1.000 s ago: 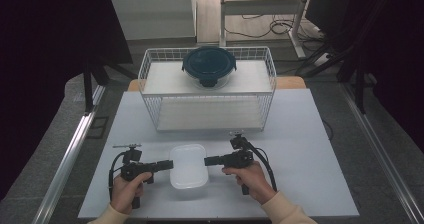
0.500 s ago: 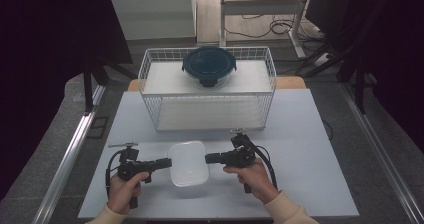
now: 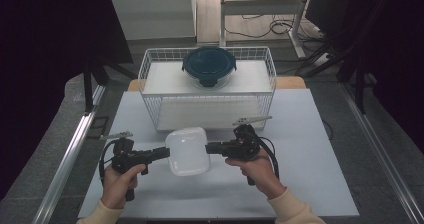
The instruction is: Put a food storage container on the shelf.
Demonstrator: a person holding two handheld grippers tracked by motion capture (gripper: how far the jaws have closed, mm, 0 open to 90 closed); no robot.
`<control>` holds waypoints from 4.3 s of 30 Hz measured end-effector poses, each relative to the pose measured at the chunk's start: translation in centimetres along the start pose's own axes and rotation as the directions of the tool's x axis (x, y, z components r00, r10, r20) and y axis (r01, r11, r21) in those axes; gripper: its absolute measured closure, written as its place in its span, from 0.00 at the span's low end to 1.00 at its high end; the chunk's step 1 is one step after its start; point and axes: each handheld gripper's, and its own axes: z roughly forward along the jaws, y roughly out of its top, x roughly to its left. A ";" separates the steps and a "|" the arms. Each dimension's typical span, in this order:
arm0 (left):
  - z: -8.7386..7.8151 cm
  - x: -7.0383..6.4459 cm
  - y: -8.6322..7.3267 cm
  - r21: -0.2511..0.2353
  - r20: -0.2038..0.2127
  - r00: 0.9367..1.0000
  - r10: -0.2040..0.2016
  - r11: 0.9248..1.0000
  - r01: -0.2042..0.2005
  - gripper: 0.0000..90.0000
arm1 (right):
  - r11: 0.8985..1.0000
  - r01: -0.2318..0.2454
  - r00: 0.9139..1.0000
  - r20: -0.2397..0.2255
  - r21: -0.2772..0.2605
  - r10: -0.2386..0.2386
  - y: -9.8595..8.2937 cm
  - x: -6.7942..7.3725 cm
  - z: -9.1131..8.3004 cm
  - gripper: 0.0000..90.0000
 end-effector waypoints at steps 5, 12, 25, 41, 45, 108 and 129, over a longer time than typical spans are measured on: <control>-0.4 -1.5 2.2 -0.015 -0.002 0.999 0.046 0.999 -0.046 0.87 | 0.999 0.039 0.999 0.024 -0.022 -0.038 1.7 0.7 -1.2 0.90; -1.2 -3.3 5.1 -0.040 0.004 0.995 0.100 0.994 -0.100 0.87 | 0.993 0.094 0.995 0.049 -0.064 -0.091 4.6 2.2 -3.4 0.89; -2.2 -6.4 11.2 -0.068 -0.005 0.983 0.183 0.981 -0.182 0.87 | 0.983 0.155 0.984 0.100 -0.099 -0.145 9.9 4.1 -6.3 0.89; -2.5 -6.9 13.9 -0.075 0.010 0.981 0.195 0.978 -0.193 0.87 | 0.980 0.164 0.982 0.112 -0.108 -0.152 12.5 4.5 -7.2 0.89; -2.6 -7.1 14.5 -0.077 0.007 0.980 0.200 0.977 -0.199 0.87 | 0.979 0.169 0.981 0.115 -0.112 -0.156 13.1 4.5 -7.3 0.89; 1.9 -5.3 26.1 -0.023 0.020 0.992 0.126 0.992 -0.125 0.88 | 0.994 0.028 0.985 0.173 -0.103 -0.010 23.1 -0.7 -8.7 0.88; 4.1 -2.1 28.3 -0.032 0.088 0.992 -0.089 0.995 0.092 0.84 | 0.962 -0.234 0.967 0.071 -0.140 0.246 25.2 -6.1 -7.1 0.82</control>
